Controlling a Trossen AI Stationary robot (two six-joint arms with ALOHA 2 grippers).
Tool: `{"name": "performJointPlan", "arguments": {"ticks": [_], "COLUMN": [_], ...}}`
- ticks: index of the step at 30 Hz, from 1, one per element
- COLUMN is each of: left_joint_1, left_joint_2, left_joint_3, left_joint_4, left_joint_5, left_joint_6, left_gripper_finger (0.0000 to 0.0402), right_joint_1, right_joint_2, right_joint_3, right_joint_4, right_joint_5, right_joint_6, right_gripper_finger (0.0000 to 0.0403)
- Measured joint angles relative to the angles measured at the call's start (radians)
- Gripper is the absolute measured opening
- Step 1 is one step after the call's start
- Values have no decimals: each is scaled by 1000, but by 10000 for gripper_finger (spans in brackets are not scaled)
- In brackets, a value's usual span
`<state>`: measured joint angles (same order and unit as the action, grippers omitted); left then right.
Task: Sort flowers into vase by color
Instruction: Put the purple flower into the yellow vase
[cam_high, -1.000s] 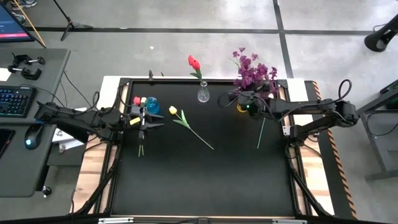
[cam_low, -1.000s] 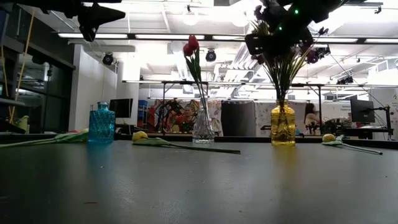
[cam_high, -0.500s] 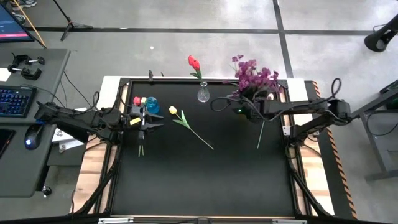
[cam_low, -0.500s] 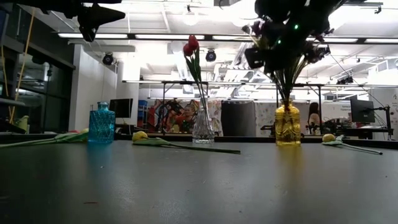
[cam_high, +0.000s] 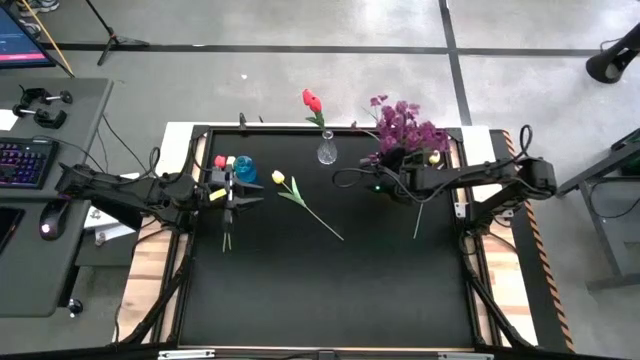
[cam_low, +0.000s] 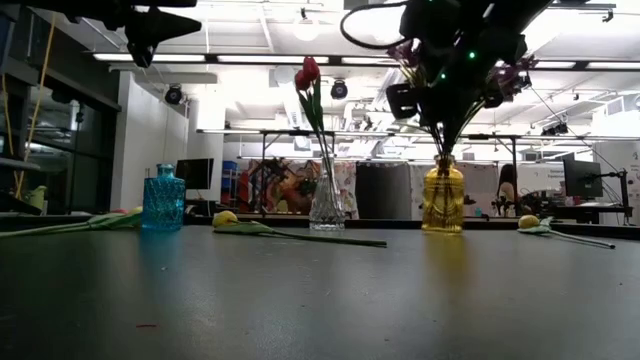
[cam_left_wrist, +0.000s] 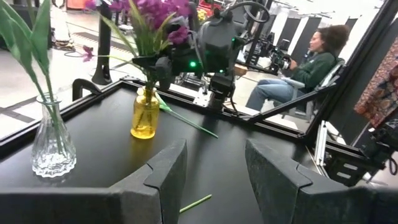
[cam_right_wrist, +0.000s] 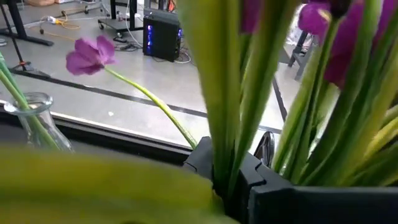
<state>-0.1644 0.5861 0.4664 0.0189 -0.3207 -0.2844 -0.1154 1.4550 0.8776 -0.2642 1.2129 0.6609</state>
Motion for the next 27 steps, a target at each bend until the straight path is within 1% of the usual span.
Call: {"name": "performJointPlan", "arguments": {"ticks": [3, 9, 13, 17, 21, 24, 27], "left_joint_1": [0, 0, 0, 0, 0, 0, 0], "left_joint_2": [0, 0, 0, 0, 0, 0, 0], "left_joint_3": [0, 0, 0, 0, 0, 0, 0], "left_joint_4": [0, -5, -5, -6, -6, -7, -7], "left_joint_5": [-7, -7, -7, -8, -8, -8, -8], "left_joint_6": [0, 0, 0, 0, 0, 0, 0], "left_gripper_finger": [151, 151, 151, 151, 151, 151, 151], "right_joint_1": [0, 0, -2, 1, 24, 36, 44], "right_joint_2": [-1, 4, 4, 1, 2, 2, 2], "right_joint_3": [0, 0, -15, -44, -46, -49, -49], "right_joint_4": [-2, -18, -35, -23, 1, 46, 86], "right_joint_5": [-1, -2, -34, -57, -78, -95, -133], "right_joint_6": [2, 65, 54, 79, 24, -77, -153], "right_gripper_finger": [0, 0, 0, 0, 0, 0, 0]}}
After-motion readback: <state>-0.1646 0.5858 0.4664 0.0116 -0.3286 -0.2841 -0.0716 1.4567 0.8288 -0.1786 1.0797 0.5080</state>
